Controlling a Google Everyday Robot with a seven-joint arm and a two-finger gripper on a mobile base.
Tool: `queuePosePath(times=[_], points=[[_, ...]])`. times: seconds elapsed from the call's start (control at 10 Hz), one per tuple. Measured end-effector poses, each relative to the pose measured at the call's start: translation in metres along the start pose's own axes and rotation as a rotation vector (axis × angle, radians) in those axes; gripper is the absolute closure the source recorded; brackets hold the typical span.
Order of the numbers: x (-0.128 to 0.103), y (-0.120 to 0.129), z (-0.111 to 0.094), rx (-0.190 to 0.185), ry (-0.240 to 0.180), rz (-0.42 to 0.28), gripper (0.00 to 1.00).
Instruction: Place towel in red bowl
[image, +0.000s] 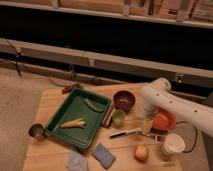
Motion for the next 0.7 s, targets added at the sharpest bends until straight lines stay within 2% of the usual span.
queuePosePath(times=[0.3,0.7], points=[[-0.005,0.004,0.021,-0.037,-0.002,-0.003,0.2],[-0.007,0.004,0.031,-0.071,0.009,-0.022,0.2]])
